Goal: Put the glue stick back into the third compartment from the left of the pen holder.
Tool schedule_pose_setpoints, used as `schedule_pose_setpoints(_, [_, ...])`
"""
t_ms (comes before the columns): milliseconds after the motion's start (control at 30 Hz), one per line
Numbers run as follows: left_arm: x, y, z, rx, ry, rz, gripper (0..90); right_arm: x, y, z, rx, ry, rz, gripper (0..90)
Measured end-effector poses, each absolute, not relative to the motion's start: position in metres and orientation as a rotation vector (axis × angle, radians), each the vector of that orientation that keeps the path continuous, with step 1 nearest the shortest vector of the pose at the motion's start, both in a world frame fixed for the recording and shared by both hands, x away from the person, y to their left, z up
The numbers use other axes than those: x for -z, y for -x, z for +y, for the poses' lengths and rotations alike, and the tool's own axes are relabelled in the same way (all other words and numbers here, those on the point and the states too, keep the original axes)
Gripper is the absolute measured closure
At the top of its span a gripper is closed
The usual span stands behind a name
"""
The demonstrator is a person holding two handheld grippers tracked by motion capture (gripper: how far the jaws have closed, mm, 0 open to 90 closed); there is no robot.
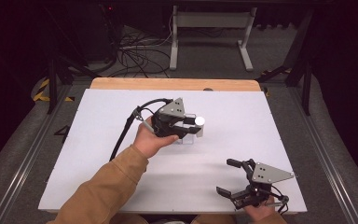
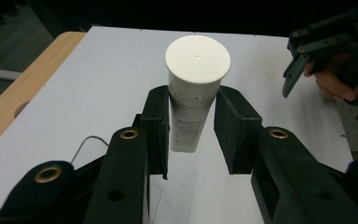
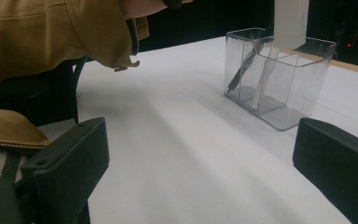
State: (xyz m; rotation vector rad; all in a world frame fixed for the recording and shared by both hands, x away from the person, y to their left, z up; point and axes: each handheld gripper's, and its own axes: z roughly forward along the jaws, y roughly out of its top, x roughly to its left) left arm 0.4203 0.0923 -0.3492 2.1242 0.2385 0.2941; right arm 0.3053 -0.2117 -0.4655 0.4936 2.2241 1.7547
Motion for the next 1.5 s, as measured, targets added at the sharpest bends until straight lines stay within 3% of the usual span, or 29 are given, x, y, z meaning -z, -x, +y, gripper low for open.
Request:
schedule_pose_setpoints(933, [0.346, -0.457, 0.100, -0.411, -2.008, 0.577, 67.3, 0.466, -0.305, -0.212, -1.757, -0.502, 2.230, 4.1])
schedule_pose_setpoints(1500, [0.354, -0.458, 0.099, -0.401, -2.030, 0.616, 67.3, 0.466, -0.305, -0.213, -1.755, -0.497, 2.227, 4.1])
